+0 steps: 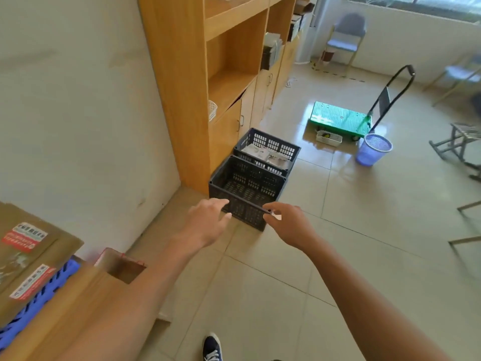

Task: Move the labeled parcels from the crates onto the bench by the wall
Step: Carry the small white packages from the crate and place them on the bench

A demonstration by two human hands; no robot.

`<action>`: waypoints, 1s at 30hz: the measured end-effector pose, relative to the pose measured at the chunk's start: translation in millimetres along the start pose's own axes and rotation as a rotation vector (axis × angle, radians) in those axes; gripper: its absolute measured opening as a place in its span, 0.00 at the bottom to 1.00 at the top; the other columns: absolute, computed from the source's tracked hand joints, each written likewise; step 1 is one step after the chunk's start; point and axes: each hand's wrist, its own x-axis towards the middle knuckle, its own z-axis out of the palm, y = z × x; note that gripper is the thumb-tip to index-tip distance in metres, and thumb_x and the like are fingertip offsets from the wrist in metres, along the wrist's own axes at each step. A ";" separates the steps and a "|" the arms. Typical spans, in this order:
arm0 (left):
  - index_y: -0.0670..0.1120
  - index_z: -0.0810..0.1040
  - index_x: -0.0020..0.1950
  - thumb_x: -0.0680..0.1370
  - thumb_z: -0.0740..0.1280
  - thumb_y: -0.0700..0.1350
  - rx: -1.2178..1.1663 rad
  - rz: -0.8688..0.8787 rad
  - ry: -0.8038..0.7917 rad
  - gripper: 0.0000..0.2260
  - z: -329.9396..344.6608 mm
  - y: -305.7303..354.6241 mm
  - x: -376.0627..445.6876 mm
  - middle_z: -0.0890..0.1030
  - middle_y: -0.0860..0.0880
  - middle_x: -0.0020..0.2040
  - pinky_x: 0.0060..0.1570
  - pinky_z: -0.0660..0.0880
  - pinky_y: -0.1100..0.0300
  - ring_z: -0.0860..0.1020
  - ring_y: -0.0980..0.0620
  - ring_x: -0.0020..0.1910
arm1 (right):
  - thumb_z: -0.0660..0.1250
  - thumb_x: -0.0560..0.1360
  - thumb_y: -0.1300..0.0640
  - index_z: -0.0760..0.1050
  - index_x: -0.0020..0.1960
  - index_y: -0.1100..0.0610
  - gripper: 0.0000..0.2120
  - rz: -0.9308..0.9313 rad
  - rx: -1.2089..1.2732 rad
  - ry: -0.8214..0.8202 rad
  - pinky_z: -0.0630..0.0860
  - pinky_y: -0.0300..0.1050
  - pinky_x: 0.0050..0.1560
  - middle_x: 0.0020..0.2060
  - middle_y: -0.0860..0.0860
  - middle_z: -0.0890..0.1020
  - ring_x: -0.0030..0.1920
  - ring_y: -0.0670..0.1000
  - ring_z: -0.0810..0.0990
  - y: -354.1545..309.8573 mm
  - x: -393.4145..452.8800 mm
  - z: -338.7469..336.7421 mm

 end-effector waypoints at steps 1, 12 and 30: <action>0.52 0.70 0.76 0.83 0.60 0.55 -0.008 0.026 -0.014 0.21 3.9 12.2 16.7 0.73 0.51 0.74 0.70 0.69 0.46 0.70 0.49 0.71 | 0.65 0.82 0.51 0.76 0.70 0.50 0.17 0.030 0.014 0.011 0.68 0.38 0.54 0.63 0.49 0.81 0.62 0.50 0.78 10.0 6.4 -9.5; 0.52 0.71 0.74 0.83 0.62 0.55 0.031 0.203 -0.121 0.21 66.6 155.3 225.9 0.76 0.52 0.71 0.68 0.71 0.47 0.73 0.51 0.69 | 0.65 0.81 0.52 0.76 0.69 0.50 0.17 0.213 0.164 0.124 0.72 0.45 0.66 0.66 0.49 0.79 0.66 0.49 0.76 174.3 128.0 -118.4; 0.51 0.71 0.75 0.83 0.62 0.56 -0.034 -0.057 -0.149 0.21 122.6 226.3 516.7 0.75 0.51 0.71 0.69 0.71 0.46 0.72 0.49 0.70 | 0.64 0.82 0.52 0.75 0.71 0.51 0.17 0.119 0.034 -0.124 0.70 0.40 0.58 0.66 0.53 0.79 0.63 0.52 0.78 294.5 415.2 -260.0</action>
